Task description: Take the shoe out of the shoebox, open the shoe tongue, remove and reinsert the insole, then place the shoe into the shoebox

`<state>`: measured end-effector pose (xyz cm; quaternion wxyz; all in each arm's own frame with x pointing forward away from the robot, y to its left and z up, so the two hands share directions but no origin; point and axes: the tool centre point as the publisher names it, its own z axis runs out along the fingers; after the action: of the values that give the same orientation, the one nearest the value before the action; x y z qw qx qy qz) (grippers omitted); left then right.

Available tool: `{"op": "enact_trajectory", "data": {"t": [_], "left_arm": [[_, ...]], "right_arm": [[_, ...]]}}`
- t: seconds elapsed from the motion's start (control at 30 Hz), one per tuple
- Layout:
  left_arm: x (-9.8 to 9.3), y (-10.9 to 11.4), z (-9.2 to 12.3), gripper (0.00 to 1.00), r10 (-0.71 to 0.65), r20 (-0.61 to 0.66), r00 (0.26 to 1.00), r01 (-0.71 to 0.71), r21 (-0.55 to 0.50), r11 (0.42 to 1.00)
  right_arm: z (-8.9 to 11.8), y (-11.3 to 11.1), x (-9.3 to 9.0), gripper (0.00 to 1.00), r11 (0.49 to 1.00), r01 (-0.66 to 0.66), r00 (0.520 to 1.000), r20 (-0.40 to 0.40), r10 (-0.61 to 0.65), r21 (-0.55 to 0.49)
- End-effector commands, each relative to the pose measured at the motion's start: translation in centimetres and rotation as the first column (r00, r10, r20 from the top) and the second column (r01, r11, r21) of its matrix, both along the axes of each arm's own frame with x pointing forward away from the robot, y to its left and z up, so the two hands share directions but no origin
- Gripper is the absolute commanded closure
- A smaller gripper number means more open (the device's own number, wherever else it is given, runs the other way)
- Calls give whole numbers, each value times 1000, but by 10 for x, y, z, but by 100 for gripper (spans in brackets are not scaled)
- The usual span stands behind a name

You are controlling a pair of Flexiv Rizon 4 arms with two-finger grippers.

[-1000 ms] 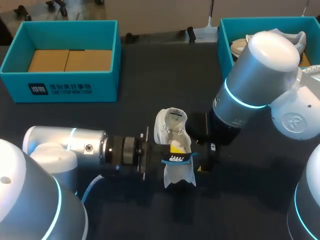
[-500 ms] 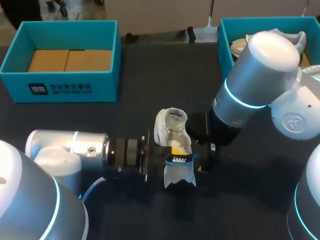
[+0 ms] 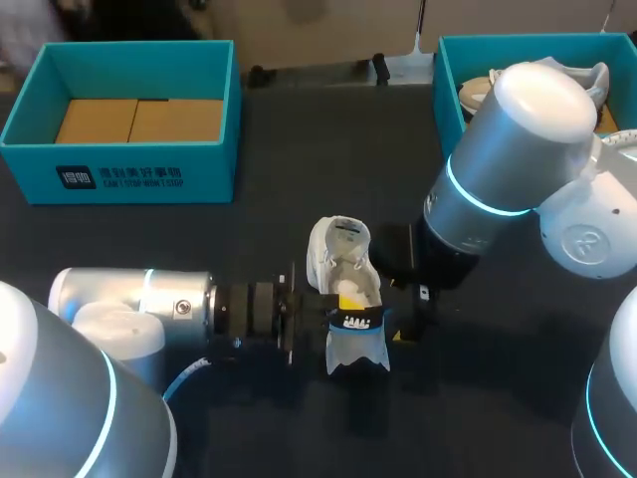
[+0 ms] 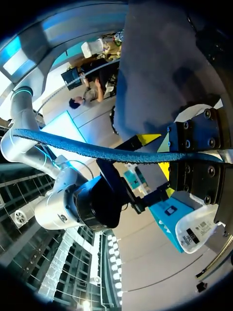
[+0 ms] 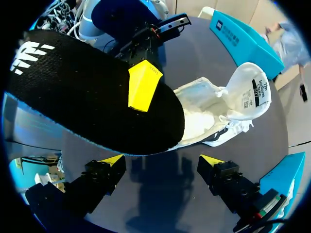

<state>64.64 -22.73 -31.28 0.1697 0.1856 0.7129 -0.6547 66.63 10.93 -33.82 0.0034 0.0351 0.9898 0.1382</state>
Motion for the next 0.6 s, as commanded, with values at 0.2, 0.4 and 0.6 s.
{"op": "enact_trajectory", "data": {"t": [0.2, 0.4, 0.6], "left_arm": [[11, -4, -12, 100, 1, -7, 1000, -1, -15, 1000], [15, -7, -13, 100, 8, 7, 1000, -7, -24, 1000], [22, -6, -19, 100, 29, 17, 999, -29, -10, 1000]], "right_arm": [[-1, 1, -1, 0, 1000, 1, 1000, 2, -1, -3], [-1, 1, -1, 0, 1000, 1, 1000, 2, -1, -3], [-1, 1, -1, 0, 1000, 1, 1000, 2, -1, -3]]}}
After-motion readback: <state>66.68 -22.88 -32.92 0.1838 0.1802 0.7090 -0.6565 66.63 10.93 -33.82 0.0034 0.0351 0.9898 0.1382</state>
